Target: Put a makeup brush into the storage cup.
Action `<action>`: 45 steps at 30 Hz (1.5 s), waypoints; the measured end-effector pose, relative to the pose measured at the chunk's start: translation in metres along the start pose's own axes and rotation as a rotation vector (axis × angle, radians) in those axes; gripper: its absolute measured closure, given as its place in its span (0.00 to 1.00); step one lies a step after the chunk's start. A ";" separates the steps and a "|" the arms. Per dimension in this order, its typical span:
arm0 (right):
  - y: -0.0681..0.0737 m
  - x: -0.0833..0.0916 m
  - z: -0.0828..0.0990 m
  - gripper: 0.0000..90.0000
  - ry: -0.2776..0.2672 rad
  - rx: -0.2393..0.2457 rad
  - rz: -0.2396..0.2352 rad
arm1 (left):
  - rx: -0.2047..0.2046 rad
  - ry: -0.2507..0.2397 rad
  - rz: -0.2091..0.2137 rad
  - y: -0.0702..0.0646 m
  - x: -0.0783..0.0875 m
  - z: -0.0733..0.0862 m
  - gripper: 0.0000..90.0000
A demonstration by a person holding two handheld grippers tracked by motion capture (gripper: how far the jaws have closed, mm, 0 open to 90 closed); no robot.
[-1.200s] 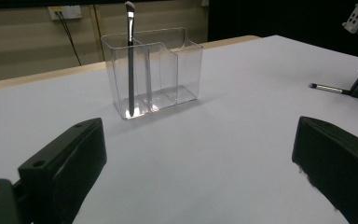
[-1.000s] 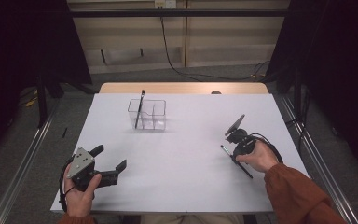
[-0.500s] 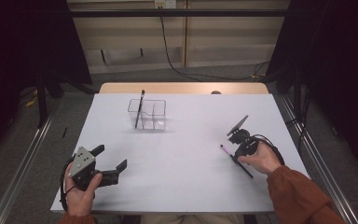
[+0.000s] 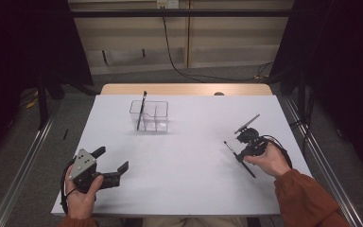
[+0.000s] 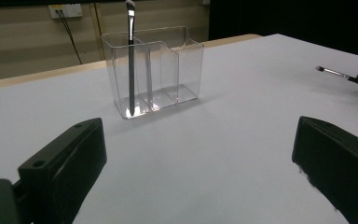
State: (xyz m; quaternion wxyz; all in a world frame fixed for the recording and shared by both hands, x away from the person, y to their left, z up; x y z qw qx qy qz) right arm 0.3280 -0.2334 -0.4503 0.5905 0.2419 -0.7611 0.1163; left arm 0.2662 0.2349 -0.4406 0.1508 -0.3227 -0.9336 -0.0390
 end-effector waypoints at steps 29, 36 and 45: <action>-0.003 0.022 0.010 0.94 -0.414 0.007 -0.091 | -0.010 0.006 -0.008 0.000 0.000 0.000 0.03; -0.001 0.026 0.012 0.94 -0.523 0.042 -0.097 | -0.012 0.004 -0.007 0.000 0.000 0.000 0.03; -0.001 0.031 0.018 0.94 -0.687 0.058 -0.128 | -0.013 0.005 -0.006 0.000 0.000 0.000 0.03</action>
Point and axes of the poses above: each handheld gripper's, and its own axes: x roughly backward along the jaws, z roughly out of its underside, y roughly to its left, the point moved 2 cm from there along -x, roughly forward along the jaws, and after that the axes turned 1 degree about -y, right-handed, at the moved point
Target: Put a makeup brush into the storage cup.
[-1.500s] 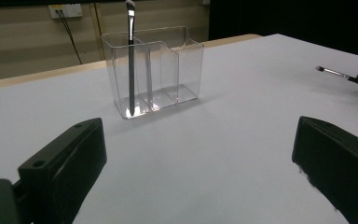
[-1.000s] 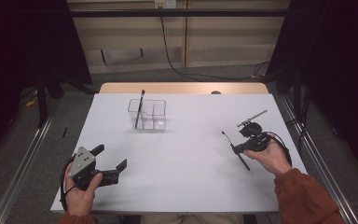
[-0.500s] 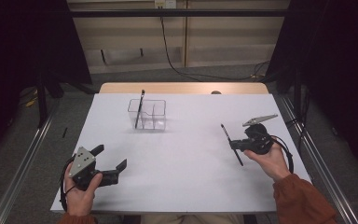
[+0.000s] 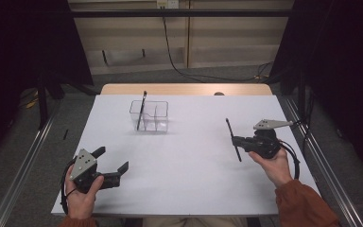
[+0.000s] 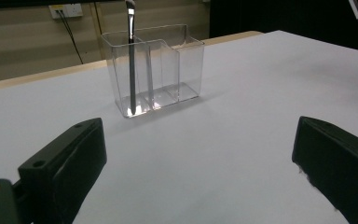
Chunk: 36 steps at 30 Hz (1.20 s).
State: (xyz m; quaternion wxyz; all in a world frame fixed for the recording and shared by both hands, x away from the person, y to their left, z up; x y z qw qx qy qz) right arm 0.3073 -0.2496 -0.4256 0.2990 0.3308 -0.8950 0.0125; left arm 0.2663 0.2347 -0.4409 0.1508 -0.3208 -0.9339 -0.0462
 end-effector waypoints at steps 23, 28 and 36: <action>0.008 0.020 -0.005 0.94 -0.257 -0.006 -0.038 | 0.007 -0.016 0.013 0.000 0.002 -0.001 0.03; 0.014 0.017 -0.006 0.94 -0.250 -0.003 -0.088 | 0.005 -0.012 0.029 -0.005 0.000 -0.002 0.03; 0.027 0.012 -0.011 0.94 -0.255 0.020 -0.128 | 0.010 -0.021 0.043 -0.008 -0.001 -0.003 0.03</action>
Point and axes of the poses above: each handheld gripper's, and its own axes: x roughly backward along the jaws, z roughly out of its underside, y roughly to its left, the point moved 2 cm from there along -x, roughly forward along the jaws, and after that the axes turned 1 degree about -y, right-handed, at the moved point
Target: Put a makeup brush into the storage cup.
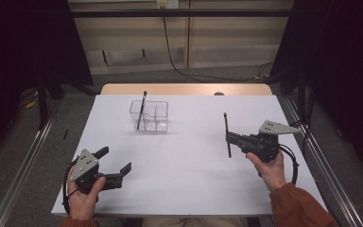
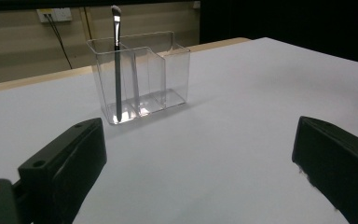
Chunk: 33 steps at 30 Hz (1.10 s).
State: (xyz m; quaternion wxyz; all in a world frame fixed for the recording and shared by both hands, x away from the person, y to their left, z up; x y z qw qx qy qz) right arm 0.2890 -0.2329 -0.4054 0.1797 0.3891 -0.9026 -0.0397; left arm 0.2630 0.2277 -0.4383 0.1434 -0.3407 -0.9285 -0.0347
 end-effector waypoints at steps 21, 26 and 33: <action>0.038 -0.046 -0.017 0.94 0.004 0.032 -0.139 | -0.022 -0.010 0.037 -0.007 -0.004 -0.005 0.03; 0.042 -0.053 -0.020 0.94 0.000 0.032 -0.156 | -0.027 -0.010 0.045 -0.009 -0.007 -0.007 0.03; 0.048 -0.061 -0.017 0.94 0.013 0.047 -0.183 | -0.029 -0.009 0.056 -0.014 -0.015 -0.011 0.03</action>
Point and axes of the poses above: each handheld gripper's, and its own axes: x roughly backward along the jaws, z roughly out of its underside, y roughly to its left, the point moved 2 cm from there along -x, roughly forward along the jaws, and after that the axes turned 1 degree about -y, right-handed, at the moved point
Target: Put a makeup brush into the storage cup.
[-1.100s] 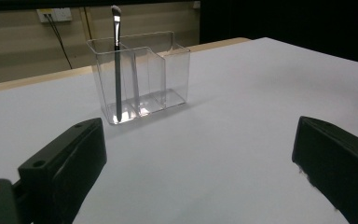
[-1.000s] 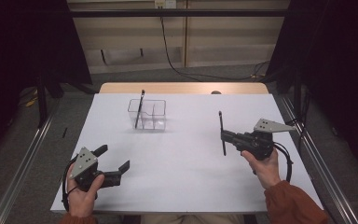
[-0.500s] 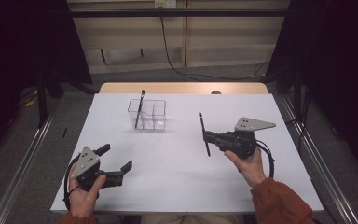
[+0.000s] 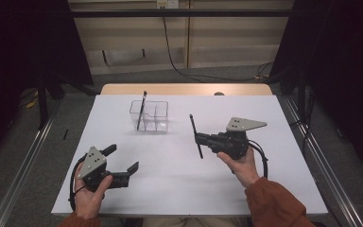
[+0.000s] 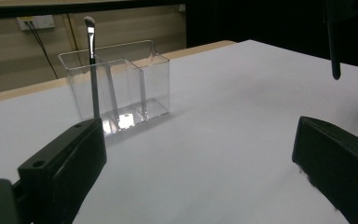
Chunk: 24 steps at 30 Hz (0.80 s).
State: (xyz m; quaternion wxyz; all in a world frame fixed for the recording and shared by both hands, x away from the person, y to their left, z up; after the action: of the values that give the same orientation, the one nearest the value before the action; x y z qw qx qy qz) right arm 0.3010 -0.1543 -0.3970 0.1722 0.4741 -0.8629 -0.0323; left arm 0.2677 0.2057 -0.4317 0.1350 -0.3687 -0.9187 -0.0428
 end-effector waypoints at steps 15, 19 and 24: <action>-0.001 -0.002 0.005 0.94 0.005 -0.006 -0.015 | -0.013 0.003 0.118 -0.024 -0.034 -0.016 0.03; -0.002 -0.001 0.006 0.94 0.005 -0.016 -0.013 | -0.023 0.000 0.135 -0.028 -0.037 -0.020 0.03; -0.001 -0.003 0.008 0.94 0.012 -0.016 -0.016 | -0.045 -0.011 0.173 -0.037 -0.043 -0.029 0.03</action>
State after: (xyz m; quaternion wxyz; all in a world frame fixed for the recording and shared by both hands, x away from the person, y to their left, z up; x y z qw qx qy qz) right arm 0.3009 -0.1532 -0.4057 0.1810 0.4799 -0.8576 -0.0378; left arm 0.2785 0.1455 -0.4146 0.1247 -0.4501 -0.8829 -0.0493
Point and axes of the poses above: each handheld gripper's, and its own axes: x roughly backward along the jaws, z roughly out of its underside, y roughly to its left, the point moved 2 cm from there along -x, roughly forward along the jaws, and after that the axes turned 1 degree about -y, right-handed, at the moved point
